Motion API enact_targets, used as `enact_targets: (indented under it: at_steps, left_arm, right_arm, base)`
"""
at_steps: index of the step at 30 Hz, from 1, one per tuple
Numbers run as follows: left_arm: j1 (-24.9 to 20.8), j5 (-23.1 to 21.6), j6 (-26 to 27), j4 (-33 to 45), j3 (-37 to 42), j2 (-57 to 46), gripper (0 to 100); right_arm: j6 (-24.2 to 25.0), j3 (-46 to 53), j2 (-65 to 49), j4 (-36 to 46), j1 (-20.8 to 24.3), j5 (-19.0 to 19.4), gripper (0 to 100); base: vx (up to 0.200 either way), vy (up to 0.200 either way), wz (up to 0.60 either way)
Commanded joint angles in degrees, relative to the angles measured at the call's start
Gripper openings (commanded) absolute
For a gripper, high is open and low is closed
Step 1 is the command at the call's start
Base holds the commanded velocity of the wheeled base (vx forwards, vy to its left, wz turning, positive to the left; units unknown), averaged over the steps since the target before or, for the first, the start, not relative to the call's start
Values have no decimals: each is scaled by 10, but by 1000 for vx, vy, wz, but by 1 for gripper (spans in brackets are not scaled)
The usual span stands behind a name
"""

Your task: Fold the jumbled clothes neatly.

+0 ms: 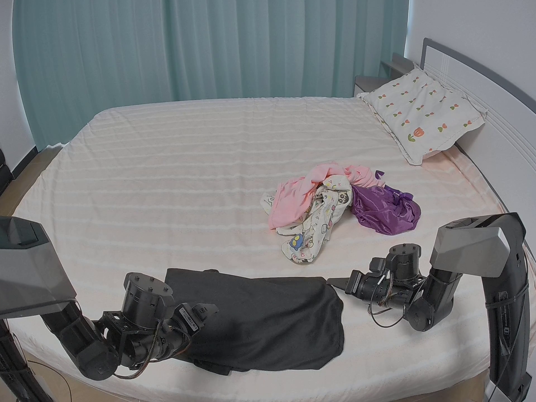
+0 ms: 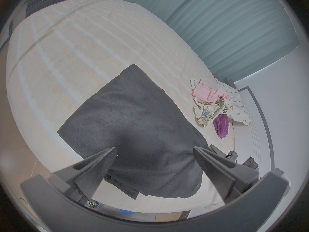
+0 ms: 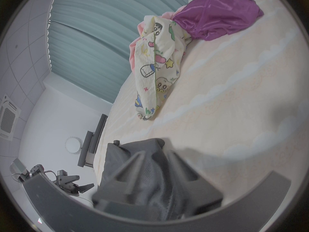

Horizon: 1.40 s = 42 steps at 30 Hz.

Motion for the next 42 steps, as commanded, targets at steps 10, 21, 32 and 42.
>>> enact_targets:
  at_steps: [10,21,32,42]
  left_arm:
    - [21,4,45,4,25,-111,100]
    - [61,48,233,92,77,-472,100]
    - [65,167,325,324,61,-793,100]
    - [126,213,424,468,62,-970,100]
  right_arm:
    - [-3,82,-166,-6,-26,-82,100]
    - [-87,347,-524,-29,-16,-156,100]
    - [-188,424,-824,78,-7,-279,100]
    - [-258,422,-1145,427,-27,-285,100]
  base:
    - [0,0,0]
    - [0,0,0]
    - [0,0,0]
    - [0,0,0]
